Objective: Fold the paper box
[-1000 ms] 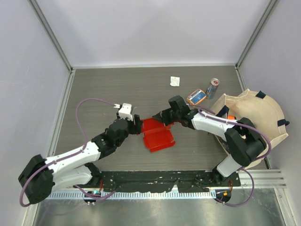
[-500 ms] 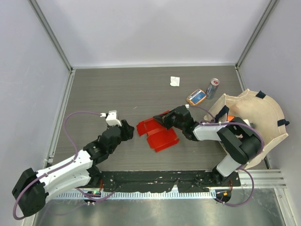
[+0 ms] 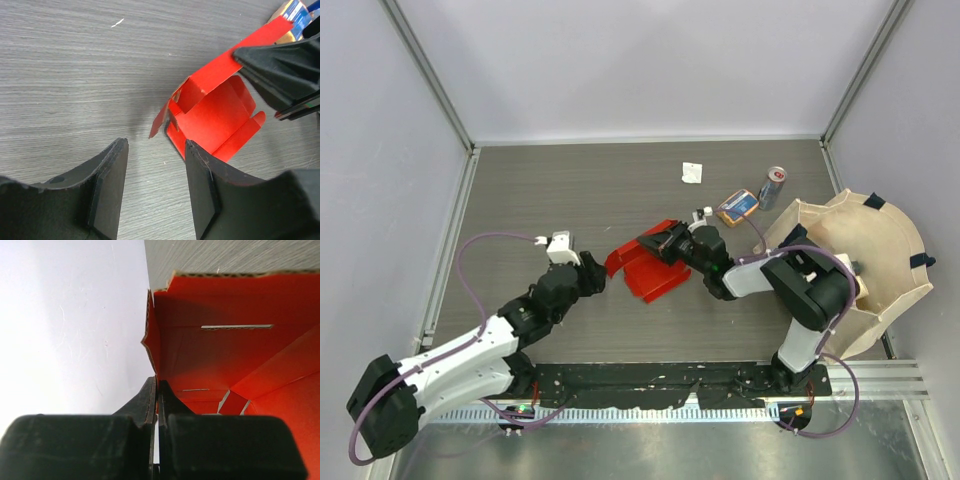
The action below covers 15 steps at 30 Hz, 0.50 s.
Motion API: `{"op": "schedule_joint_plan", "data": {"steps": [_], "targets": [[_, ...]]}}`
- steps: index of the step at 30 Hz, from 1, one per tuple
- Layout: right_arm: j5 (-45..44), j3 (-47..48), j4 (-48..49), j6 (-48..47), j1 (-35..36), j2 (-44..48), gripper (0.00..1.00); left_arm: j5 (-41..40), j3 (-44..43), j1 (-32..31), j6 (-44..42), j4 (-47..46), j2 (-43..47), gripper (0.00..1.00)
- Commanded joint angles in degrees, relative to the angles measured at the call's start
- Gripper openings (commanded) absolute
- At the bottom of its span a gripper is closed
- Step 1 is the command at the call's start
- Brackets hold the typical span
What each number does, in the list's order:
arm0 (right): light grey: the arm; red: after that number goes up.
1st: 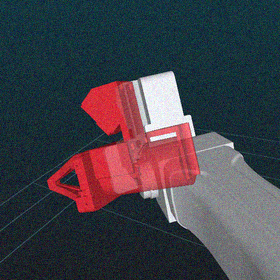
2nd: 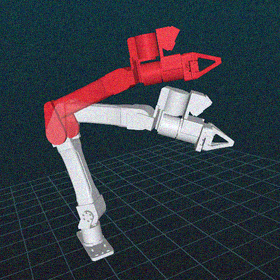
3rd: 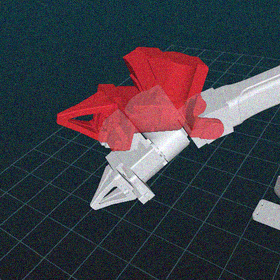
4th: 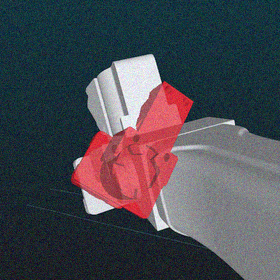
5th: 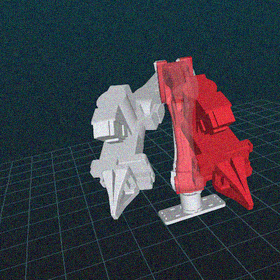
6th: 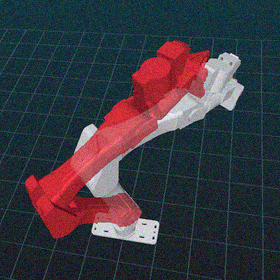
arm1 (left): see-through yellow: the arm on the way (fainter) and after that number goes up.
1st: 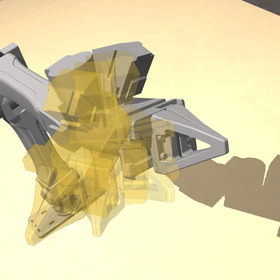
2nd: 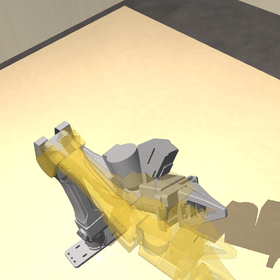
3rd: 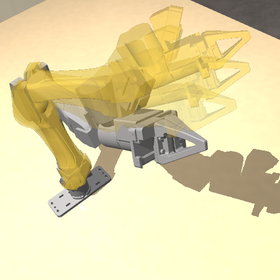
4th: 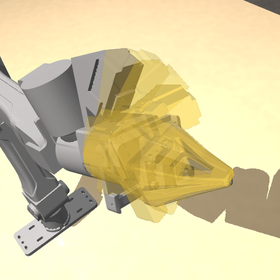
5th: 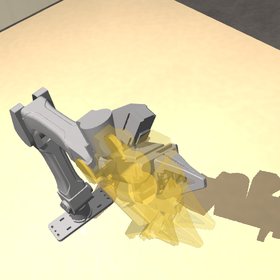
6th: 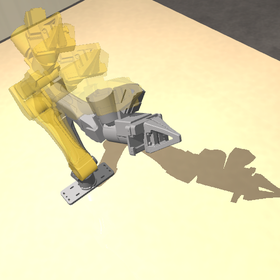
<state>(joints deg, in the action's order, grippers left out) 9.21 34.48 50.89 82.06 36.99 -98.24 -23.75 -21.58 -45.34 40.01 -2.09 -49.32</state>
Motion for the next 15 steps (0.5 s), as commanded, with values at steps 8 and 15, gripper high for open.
{"op": "schedule_joint_plan", "data": {"steps": [8,15], "targets": [[3.09,-4.50,23.81,-2.69,-0.52,-10.75,0.01,-0.07,-0.30,0.26,-2.57,-3.54,-1.65,0.50],[6.34,-5.04,21.53,-4.19,-2.18,-12.24,0.01,-0.42,1.63,0.34,-1.95,-5.29,-2.27,0.49]]}}
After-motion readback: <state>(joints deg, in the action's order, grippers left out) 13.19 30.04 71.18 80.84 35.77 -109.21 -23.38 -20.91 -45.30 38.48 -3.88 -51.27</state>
